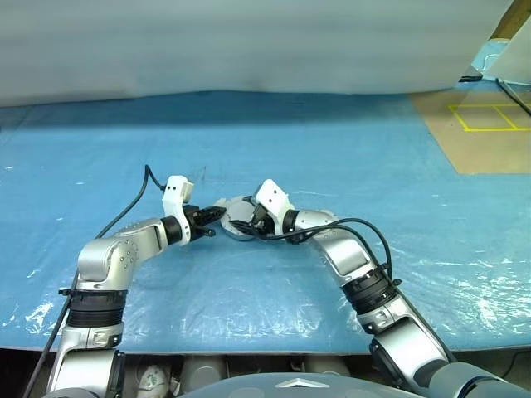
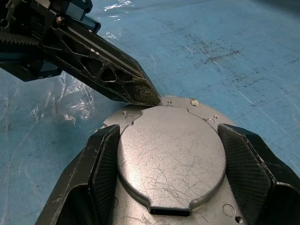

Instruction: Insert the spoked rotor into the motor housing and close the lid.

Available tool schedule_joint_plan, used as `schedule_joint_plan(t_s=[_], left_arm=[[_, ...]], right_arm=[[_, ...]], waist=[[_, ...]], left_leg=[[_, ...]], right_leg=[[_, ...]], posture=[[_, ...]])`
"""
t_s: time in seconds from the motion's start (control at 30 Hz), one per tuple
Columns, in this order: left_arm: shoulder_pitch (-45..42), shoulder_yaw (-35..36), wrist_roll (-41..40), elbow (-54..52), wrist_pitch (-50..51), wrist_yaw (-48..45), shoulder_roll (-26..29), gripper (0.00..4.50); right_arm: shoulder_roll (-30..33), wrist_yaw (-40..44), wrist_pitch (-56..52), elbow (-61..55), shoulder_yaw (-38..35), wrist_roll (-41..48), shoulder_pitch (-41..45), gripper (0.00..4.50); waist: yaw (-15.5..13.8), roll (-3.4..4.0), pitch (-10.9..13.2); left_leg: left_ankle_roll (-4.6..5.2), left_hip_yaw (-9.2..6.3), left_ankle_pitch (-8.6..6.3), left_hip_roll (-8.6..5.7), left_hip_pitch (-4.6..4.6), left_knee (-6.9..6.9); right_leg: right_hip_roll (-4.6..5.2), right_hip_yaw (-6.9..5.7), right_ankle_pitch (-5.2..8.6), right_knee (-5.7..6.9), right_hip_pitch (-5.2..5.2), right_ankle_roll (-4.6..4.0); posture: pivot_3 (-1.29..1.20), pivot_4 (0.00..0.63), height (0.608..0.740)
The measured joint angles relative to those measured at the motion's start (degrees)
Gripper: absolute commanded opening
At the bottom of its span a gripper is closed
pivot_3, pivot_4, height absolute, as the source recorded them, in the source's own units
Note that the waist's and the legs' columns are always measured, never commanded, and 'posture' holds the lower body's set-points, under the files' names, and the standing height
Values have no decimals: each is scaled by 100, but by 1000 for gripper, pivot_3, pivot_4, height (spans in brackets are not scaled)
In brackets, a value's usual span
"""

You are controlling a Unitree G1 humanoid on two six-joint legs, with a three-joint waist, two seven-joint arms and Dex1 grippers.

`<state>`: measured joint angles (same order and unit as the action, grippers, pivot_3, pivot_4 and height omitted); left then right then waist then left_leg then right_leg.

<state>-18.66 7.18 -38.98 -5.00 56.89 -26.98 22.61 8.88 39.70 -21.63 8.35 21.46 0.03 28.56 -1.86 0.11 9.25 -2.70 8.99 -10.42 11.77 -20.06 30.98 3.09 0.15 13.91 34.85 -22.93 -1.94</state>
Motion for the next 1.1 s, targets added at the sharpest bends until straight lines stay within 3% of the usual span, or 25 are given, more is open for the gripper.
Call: schedule_joint_plan(t_s=[0.3,0.47,0.73,1.0,1.1], left_arm=[[-72,9,-105,-28,256,-55,-72,0],[-56,-132,-104,-186,350,-156,-50,0],[-52,-266,-99,-241,345,-314,-30,0],[-70,-325,-14,-204,286,-407,5,0],[-92,-338,11,-174,280,-458,6,0]], right_arm=[[4,64,-18,-47,-23,28,-16,2939],[-56,3,-74,-192,-166,128,-141,4489],[164,-56,-483,-1178,-635,643,-795,4489],[803,-14,-2245,-3130,-2276,2562,-1438,4489],[808,-268,-3040,-3260,-2687,3167,-1570,4489]], waist=[[-8,0,0],[-58,1,0],[-193,0,1],[-215,4,7],[-219,4,7]], left_leg=[[0,0,0,0,-4,-3],[-6,1,4,-2,-16,-18],[-13,-11,6,-9,-67,-25],[-14,-24,5,-23,-65,-22],[-14,-26,5,-27,-63,-22]], right_leg=[[1,0,0,-7,-2,1],[11,0,-4,-18,-5,-12],[10,-19,-13,-37,-18,6],[10,-25,-11,-34,-16,5],[11,-24,-4,-35,-13,-6]], posture=[[0,150,740],[0,150,740],[0,150,740],[0,150,740],[0,150,740]])
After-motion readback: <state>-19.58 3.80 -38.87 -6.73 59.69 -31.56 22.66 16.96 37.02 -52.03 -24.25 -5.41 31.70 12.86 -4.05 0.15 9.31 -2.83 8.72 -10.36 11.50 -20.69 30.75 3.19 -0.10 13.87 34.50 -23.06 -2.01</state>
